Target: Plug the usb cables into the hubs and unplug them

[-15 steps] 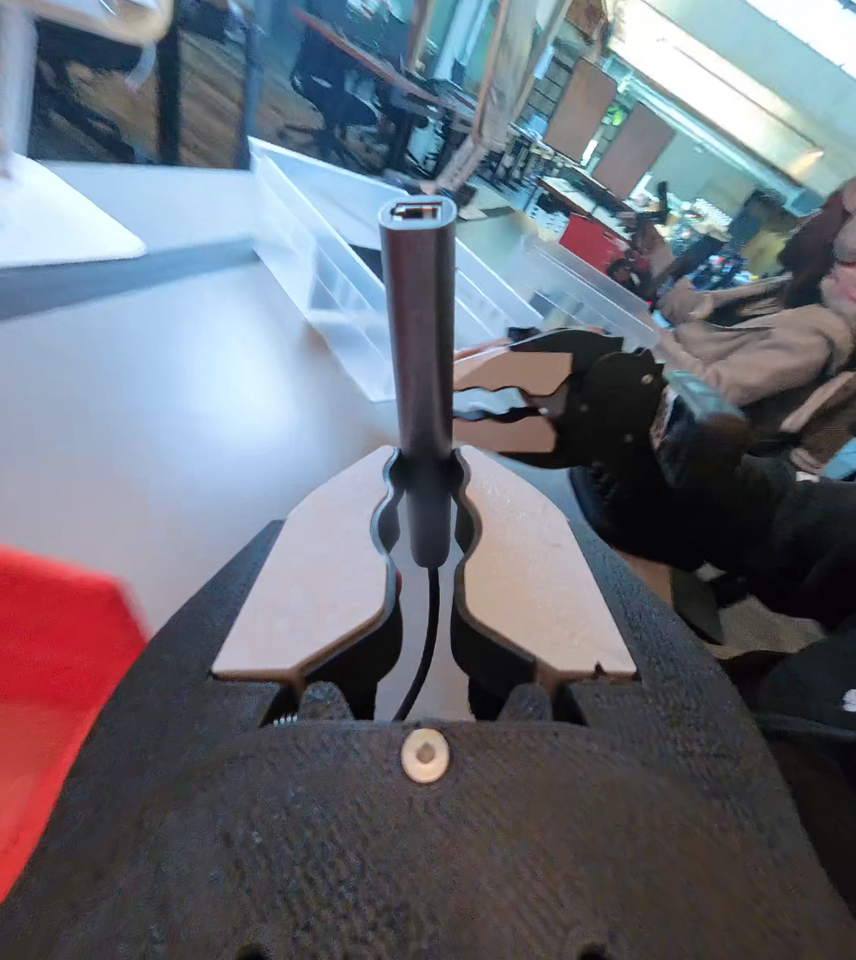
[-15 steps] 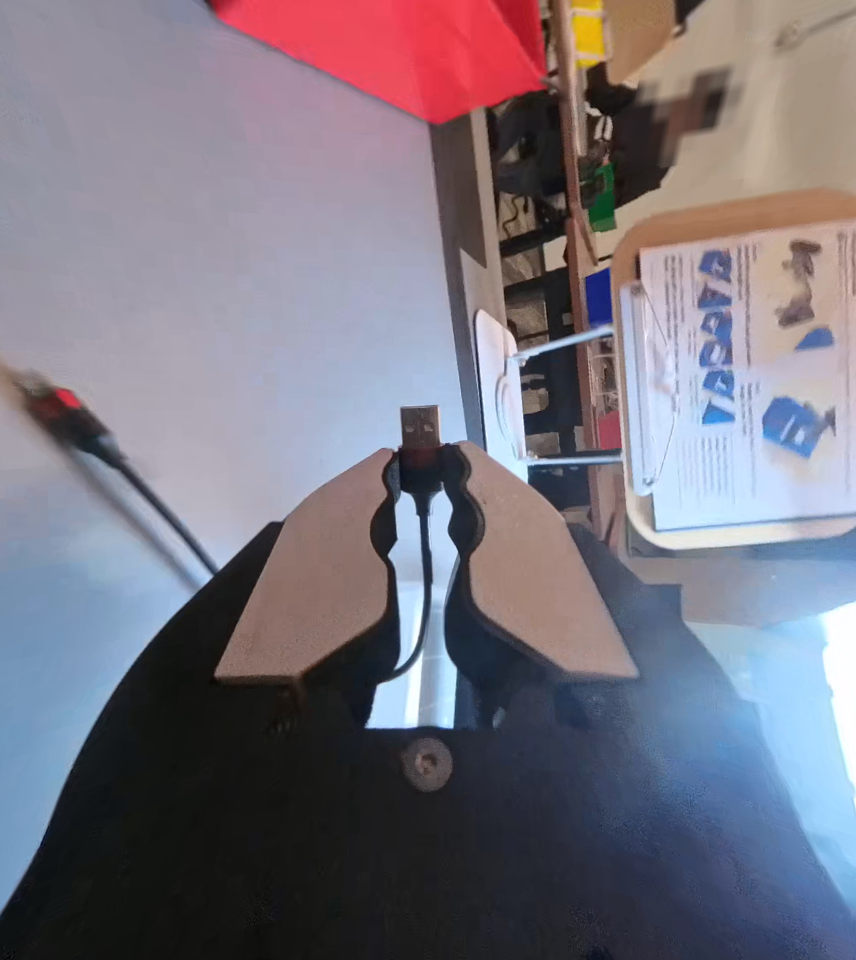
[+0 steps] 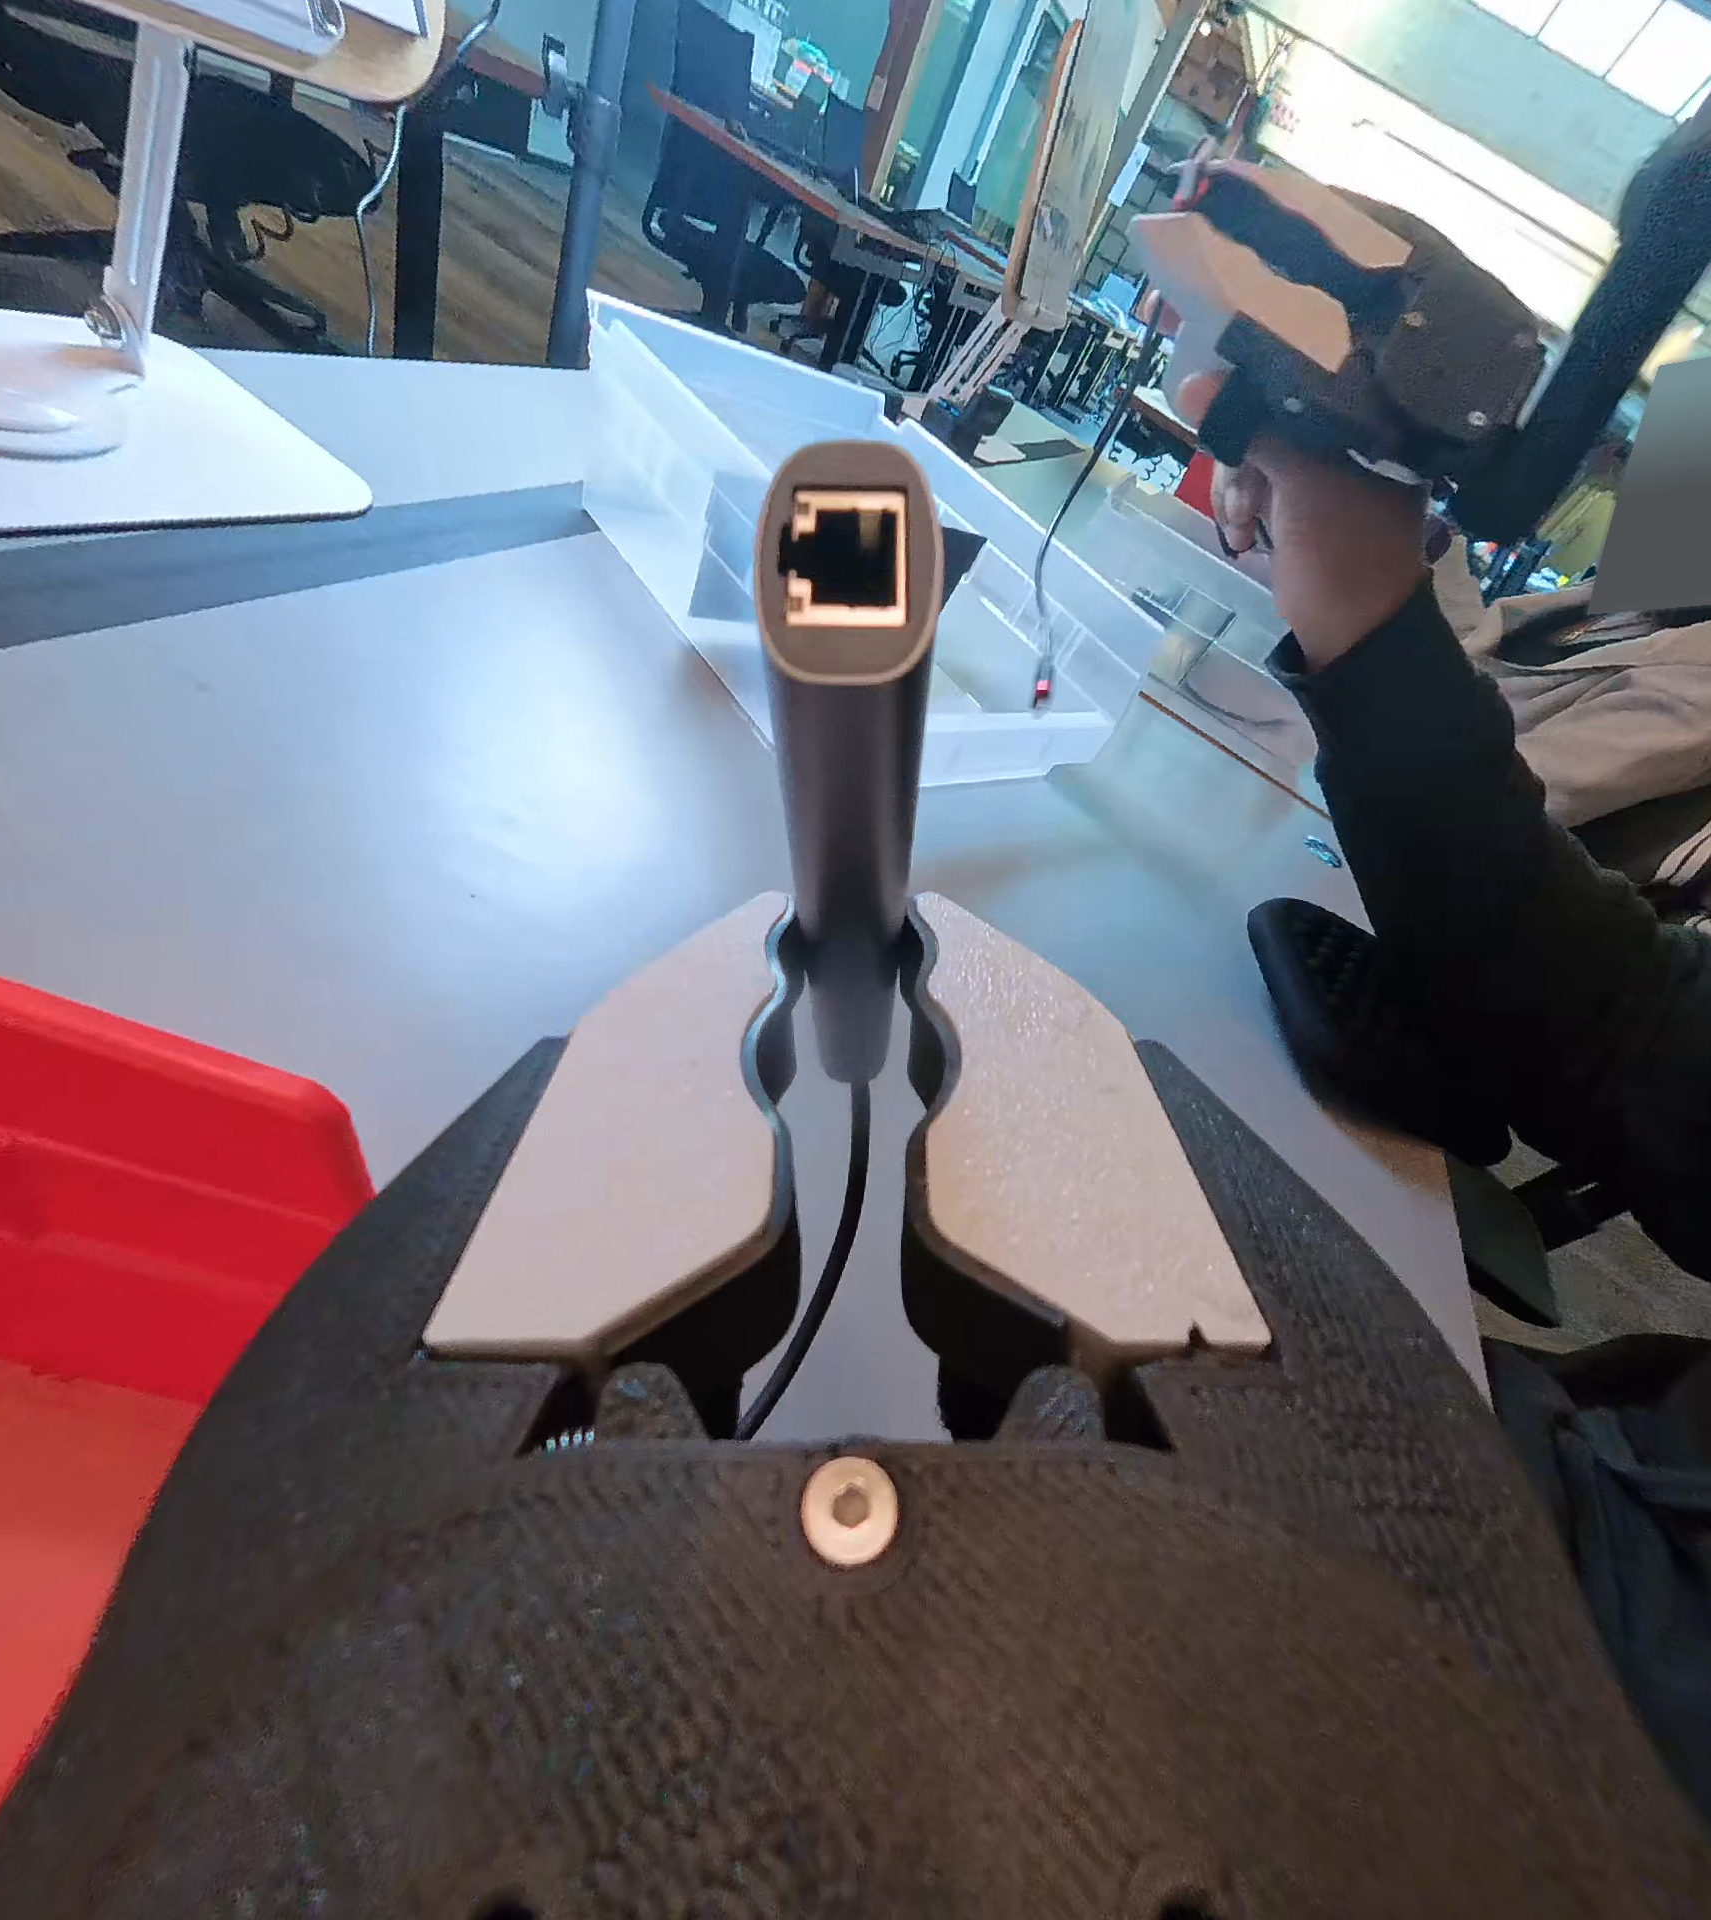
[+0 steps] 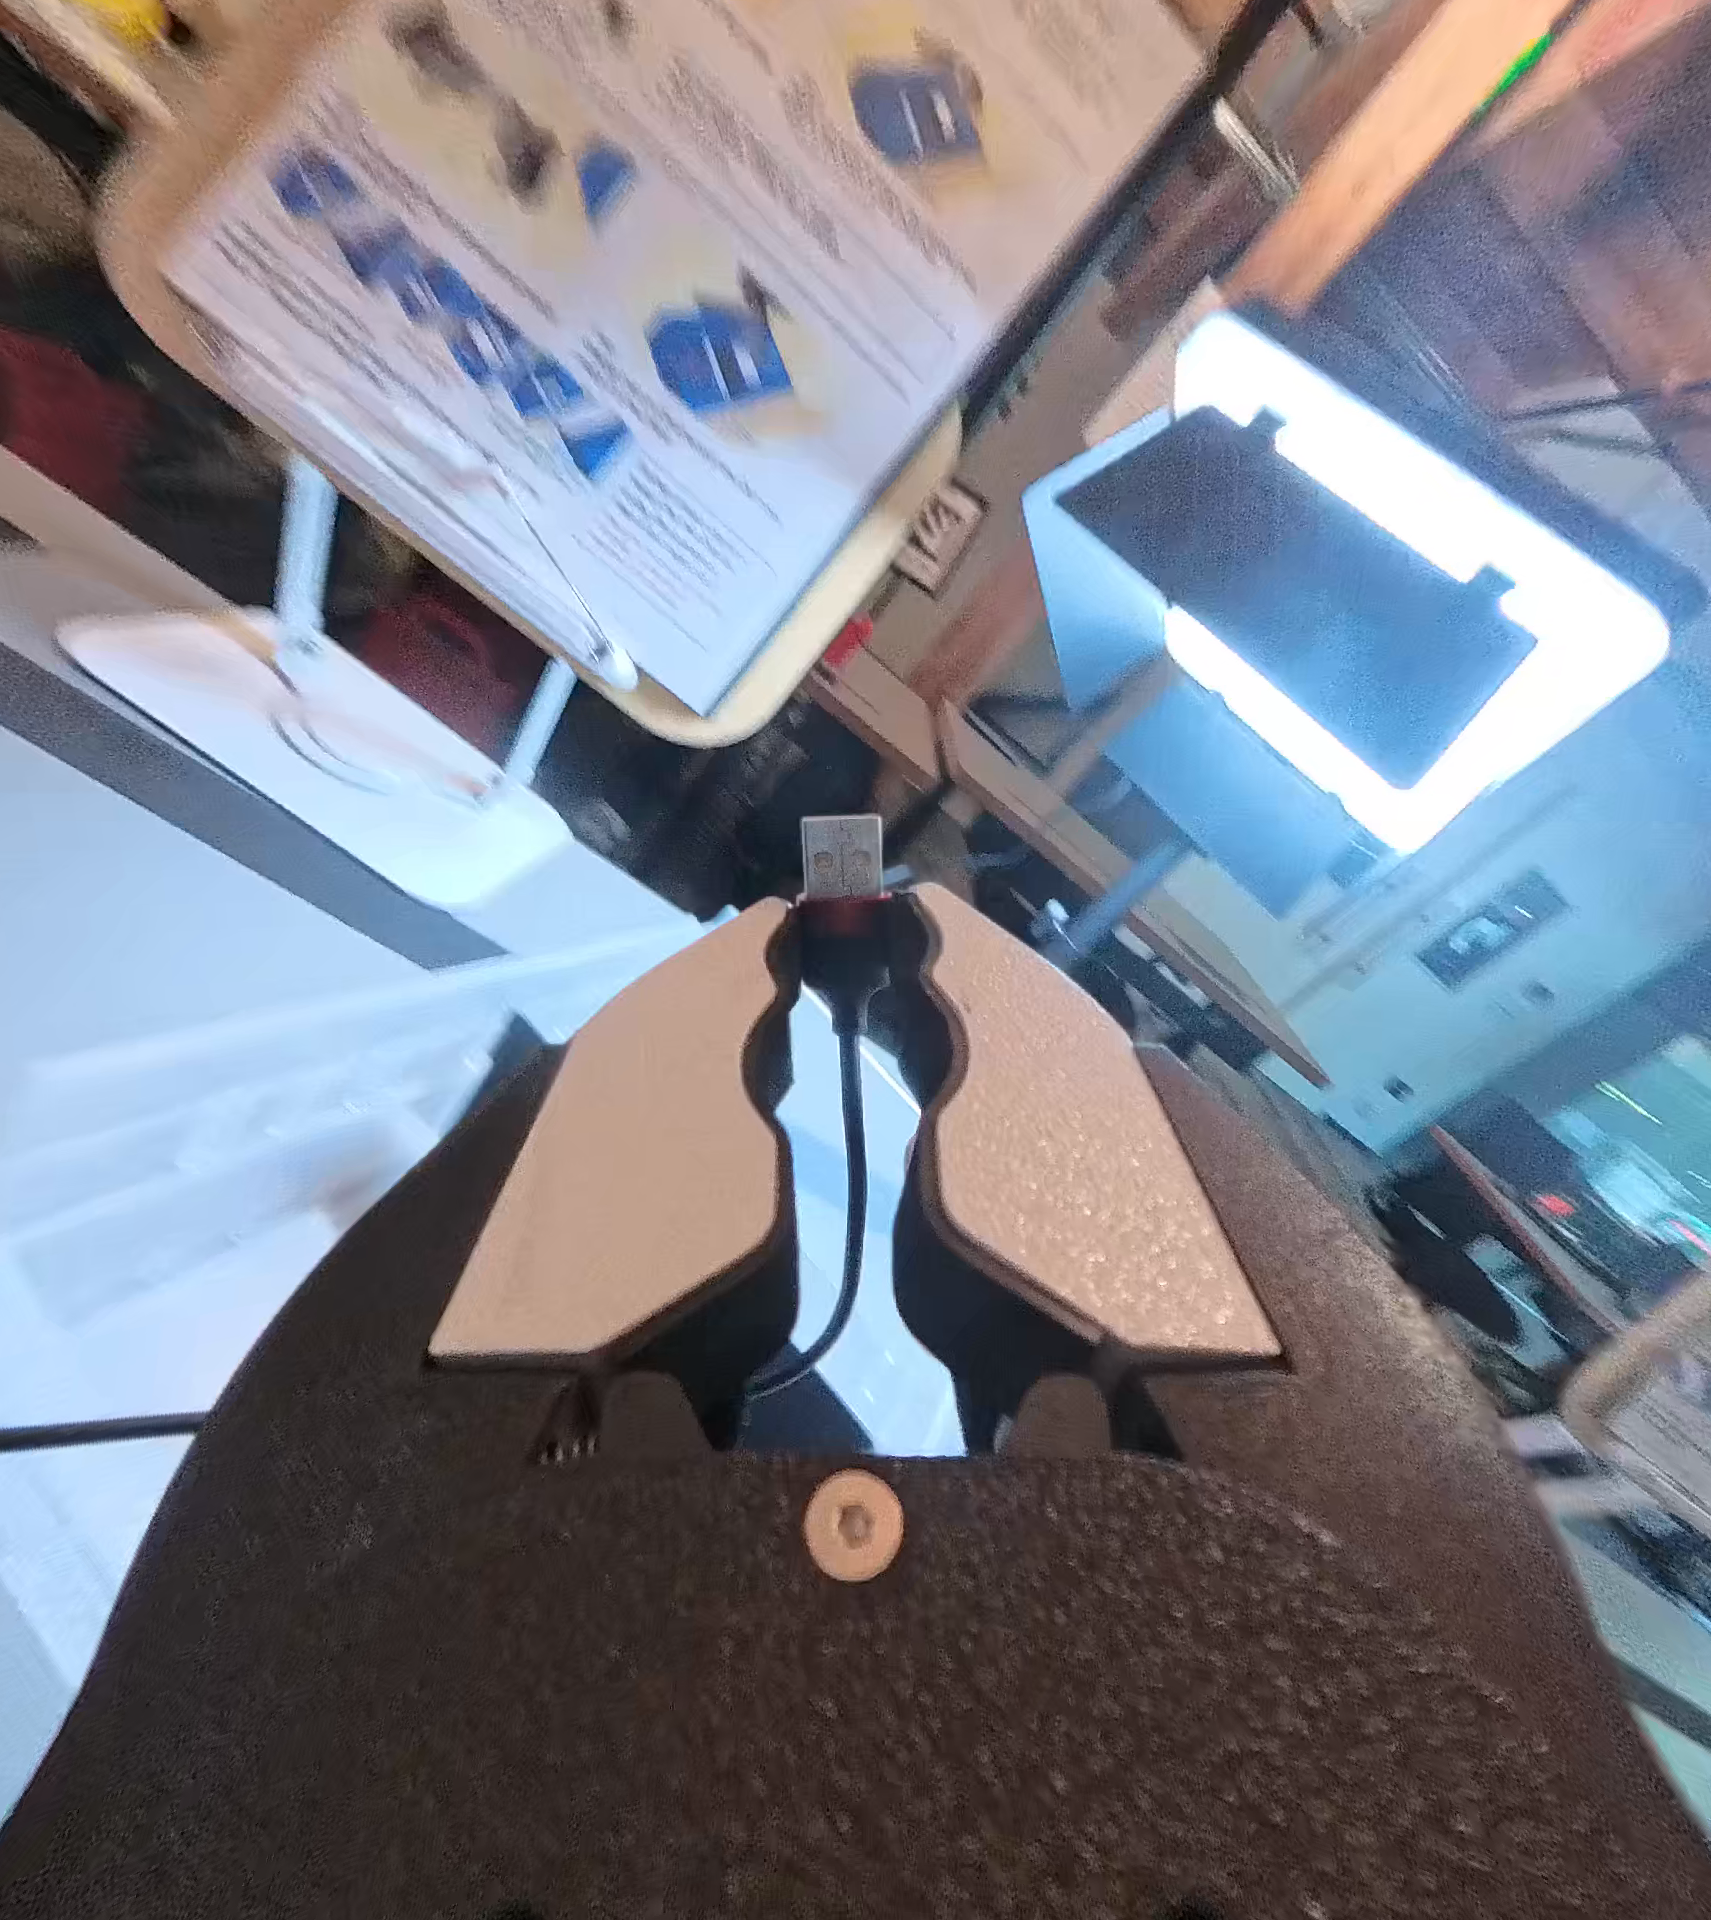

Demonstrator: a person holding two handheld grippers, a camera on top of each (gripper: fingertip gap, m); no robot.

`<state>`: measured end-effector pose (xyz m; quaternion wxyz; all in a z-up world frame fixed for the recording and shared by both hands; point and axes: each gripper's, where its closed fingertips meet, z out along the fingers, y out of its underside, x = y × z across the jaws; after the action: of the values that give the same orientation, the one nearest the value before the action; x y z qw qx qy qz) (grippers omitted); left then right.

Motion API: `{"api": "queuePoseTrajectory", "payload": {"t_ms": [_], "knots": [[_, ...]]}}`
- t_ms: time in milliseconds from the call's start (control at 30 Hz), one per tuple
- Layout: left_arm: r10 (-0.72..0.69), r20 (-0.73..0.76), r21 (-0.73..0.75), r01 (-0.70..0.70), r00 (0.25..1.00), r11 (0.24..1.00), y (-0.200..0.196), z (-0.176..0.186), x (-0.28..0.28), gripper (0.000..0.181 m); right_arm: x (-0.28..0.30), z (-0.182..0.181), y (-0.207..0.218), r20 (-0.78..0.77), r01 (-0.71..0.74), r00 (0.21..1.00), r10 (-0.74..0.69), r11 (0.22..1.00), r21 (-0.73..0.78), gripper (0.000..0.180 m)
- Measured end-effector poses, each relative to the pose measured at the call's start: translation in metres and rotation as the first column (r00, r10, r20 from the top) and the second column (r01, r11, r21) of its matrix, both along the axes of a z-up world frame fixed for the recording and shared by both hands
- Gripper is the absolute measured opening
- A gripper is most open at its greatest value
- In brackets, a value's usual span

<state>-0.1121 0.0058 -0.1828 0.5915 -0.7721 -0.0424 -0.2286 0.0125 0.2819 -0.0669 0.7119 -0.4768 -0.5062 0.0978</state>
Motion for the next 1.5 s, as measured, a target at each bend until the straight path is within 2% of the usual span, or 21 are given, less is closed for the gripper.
{"api": "queuePoseTrajectory", "payload": {"t_ms": [133, 200, 267, 367, 467, 567, 633, 700, 800, 900, 1000, 1067, 1167, 1233, 1333, 1433, 1500], "knots": [[-0.009, -0.035, -0.004, 0.009, 0.999, 1.0, 0.001, -0.003, 0.004, 0.016, -0.003, -0.065, 0.032, 0.276, 0.147, 0.952, -0.131, 0.988, -0.039, 0.017], [-0.017, -0.047, -0.006, 0.017, 0.999, 1.0, 0.002, -0.004, 0.007, 0.016, -0.007, -0.083, 0.035, 0.333, 0.157, 0.934, -0.131, 0.986, -0.052, 0.021], [-0.029, -0.053, -0.014, 0.028, 0.998, 1.0, 0.002, -0.007, 0.01, 0.016, -0.012, -0.088, 0.03, 0.326, 0.13, 0.942, -0.085, 0.984, -0.119, 0.035], [-0.053, -0.068, -0.028, 0.051, 0.996, 0.998, 0.003, -0.011, 0.015, 0.016, -0.016, -0.069, 0.017, 0.221, 0.057, 0.975, -0.013, 0.98, -0.192, 0.045], [-0.068, -0.087, -0.044, 0.065, 0.994, 0.997, 0.005, -0.015, 0.02, 0.017, -0.024, -0.053, -0.015, 0.153, -0.132, 0.974, 0.166, 0.969, -0.211, 0.048], [-0.085, -0.101, -0.047, 0.081, 0.991, 0.996, 0.006, -0.017, 0.026, 0.017, -0.036, -0.059, -0.075, 0.122, -0.421, 0.872, 0.475, 0.852, -0.311, 0.046], [-0.1, -0.104, -0.035, 0.097, 0.99, 0.995, 0.007, -0.016, 0.03, 0.017, -0.04, -0.068, -0.124, 0.088, -0.588, 0.742, 0.665, 0.707, -0.393, 0.044], [-0.135, -0.103, -0.007, 0.135, 0.985, 0.991, 0.007, -0.013, 0.039, 0.017, -0.042, -0.082, -0.173, 0.06, -0.679, 0.597, 0.8, 0.544, -0.493, 0.044], [-0.193, -0.121, 0.047, 0.2, 0.974, 0.979, 0.006, -0.007, 0.055, 0.017, -0.047, -0.11, -0.233, 0.063, -0.711, 0.434, 0.899, 0.385, -0.589, 0.044], [-0.256, -0.161, 0.086, 0.271, 0.953, 0.959, 0.003, -0.002, 0.073, 0.017, -0.053, -0.137, -0.276, 0.066, -0.702, 0.332, 0.941, 0.293, -0.649, 0.044], [-0.286, -0.186, 0.132, 0.312, 0.94, 0.941, -0.001, 0.005, 0.085, 0.017, -0.055, -0.14, -0.297, 0.03, -0.733, 0.281, 0.959, 0.235, -0.638, 0.02], [-0.26, -0.173, 0.193, 0.292, 0.95, 0.937, -0.004, 0.02, 0.081, 0.023, -0.053, -0.127, -0.29, 0.063, -0.751, 0.292, 0.954, 0.27, -0.603, 0.018], [-0.229, -0.102, 0.267, 0.249, 0.968, 0.931, -0.013, 0.046, 0.066, 0.038, -0.046, -0.072, -0.257, 0.038, -0.789, 0.367, 0.929, 0.333, -0.517, 0.017], [-0.168, -0.12, 0.289, 0.196, 0.979, 0.937, -0.016, 0.053, 0.052, 0.034, -0.046, -0.028, -0.216, 0.071, -0.774, 0.51, 0.857, 0.494, -0.396, 0.017], [-0.122, -0.11, 0.292, 0.149, 0.986, 0.945, -0.015, 0.053, 0.04, 0.033, -0.047, 0.026, -0.151, 0.104, -0.704, 0.658, 0.745, 0.659, -0.267, 0.017], [-0.12, -0.098, 0.29, 0.144, 0.988, 0.946, -0.013, 0.049, 0.039, 0.031, -0.057, 0.045, -0.067, 0.241, -0.509, 0.819, 0.52, 0.854, -0.113, 0.017], [-0.114, -0.114, 0.278, 0.142, 0.987, 0.95, -0.011, 0.045, 0.038, 0.03, -0.063, 0.038, -0.015, 0.336, -0.38, 0.868, 0.367, 0.925, -0.028, 0.017]]}}
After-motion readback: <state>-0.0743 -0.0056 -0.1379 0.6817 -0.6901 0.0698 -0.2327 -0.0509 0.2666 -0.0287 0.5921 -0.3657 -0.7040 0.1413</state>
